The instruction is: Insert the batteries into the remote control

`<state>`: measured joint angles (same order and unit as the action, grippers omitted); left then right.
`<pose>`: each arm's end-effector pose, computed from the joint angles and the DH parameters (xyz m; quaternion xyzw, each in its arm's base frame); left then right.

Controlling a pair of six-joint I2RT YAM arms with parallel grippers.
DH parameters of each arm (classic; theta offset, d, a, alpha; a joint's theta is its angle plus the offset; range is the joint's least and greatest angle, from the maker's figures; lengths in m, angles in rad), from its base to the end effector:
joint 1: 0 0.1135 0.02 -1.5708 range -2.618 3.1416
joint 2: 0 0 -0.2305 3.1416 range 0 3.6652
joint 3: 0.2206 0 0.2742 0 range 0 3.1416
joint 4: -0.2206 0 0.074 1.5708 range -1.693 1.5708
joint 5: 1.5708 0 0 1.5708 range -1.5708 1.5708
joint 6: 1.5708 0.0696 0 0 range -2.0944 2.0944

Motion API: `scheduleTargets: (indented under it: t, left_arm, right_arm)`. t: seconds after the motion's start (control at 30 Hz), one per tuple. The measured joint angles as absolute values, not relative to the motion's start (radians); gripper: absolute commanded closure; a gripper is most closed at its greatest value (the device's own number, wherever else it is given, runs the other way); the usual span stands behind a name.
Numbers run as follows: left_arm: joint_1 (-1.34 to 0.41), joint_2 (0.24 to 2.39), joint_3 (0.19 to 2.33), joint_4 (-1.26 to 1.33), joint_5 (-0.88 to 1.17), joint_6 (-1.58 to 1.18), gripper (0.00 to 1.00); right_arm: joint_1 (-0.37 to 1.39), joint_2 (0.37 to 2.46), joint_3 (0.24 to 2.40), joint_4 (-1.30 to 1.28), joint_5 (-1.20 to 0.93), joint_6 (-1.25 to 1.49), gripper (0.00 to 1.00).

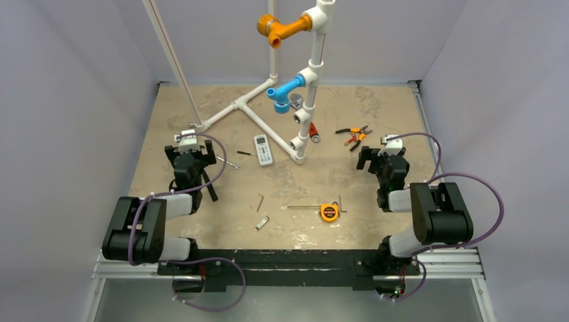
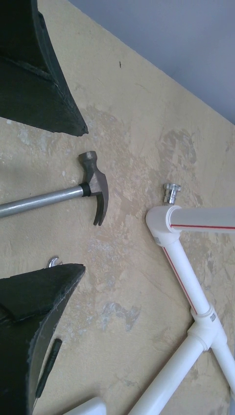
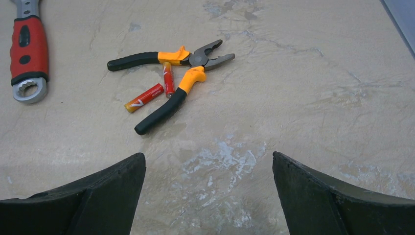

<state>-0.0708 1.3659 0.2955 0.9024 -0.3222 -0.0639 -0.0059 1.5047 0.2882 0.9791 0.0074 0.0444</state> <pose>0.2930 0.0013 0.1098 -0.1009 0.7544 0.0794 0.6437 0.2934 -0.0022 0.0796 0.0221 0.7856 0.0090 0.6183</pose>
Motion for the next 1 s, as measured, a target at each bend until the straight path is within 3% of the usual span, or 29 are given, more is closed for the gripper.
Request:
scheduleTargets:
  t: [0.13, 0.3, 0.57, 0.8, 1.0]
  left_arm:
    - [-0.075, 1.349, 0.295, 0.879, -0.298, -0.051, 0.00]
    - [-0.131, 1.211, 0.334, 0.728, -0.418, -0.048, 0.00]
    - [-0.178, 1.060, 0.600, 0.297, -0.619, -0.228, 0.00]
    - [-0.178, 1.049, 0.657, 0.012, -0.606, -0.428, 0.00]
    - [-0.178, 1.069, 0.692, -0.102, -0.468, -0.583, 0.00]
  right_arm:
    - [-0.006, 1.505, 0.288, 0.979, 0.007, 0.044, 0.01]
    - [-0.006, 1.505, 0.288, 0.979, 0.007, 0.044, 0.01]
    - [-0.006, 1.505, 0.288, 0.979, 0.008, 0.045, 0.01]
    - [-0.006, 1.503, 0.289, 0.974, 0.009, 0.045, 0.01]
    - [-0.006, 1.376, 0.469, 0.585, 0.098, 0.139, 0.01]
